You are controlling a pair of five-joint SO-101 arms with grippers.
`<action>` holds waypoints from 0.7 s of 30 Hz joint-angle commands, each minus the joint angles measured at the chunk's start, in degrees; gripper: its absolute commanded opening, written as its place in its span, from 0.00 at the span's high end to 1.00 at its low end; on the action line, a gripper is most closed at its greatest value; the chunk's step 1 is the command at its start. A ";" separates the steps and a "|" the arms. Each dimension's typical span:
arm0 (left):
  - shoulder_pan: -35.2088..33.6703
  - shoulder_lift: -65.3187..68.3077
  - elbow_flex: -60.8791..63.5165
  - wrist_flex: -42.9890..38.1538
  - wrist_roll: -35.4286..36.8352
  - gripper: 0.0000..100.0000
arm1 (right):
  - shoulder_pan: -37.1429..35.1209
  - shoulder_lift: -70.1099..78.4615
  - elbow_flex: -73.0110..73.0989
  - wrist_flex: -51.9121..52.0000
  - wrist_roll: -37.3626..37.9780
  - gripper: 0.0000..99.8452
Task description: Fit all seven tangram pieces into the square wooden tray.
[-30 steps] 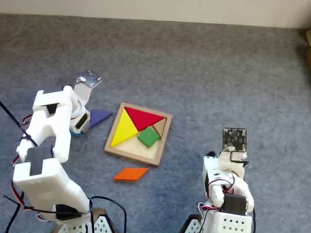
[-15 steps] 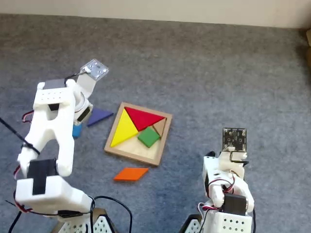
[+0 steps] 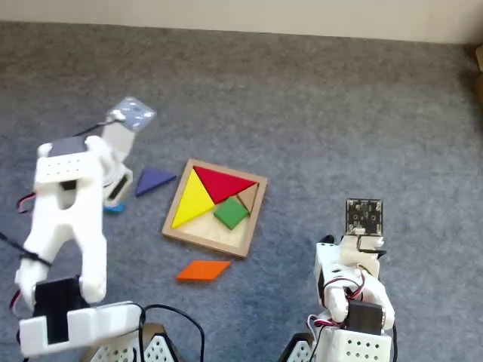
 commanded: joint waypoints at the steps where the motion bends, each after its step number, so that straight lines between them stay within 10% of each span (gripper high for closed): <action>1: -4.44 -3.38 0.57 0.00 4.66 0.72 | 0.57 -0.48 6.81 -0.04 0.09 0.91; 21: -7.16 8.92 7.78 -20.13 2.73 0.72 | 0.57 -0.48 6.81 0.04 0.09 0.91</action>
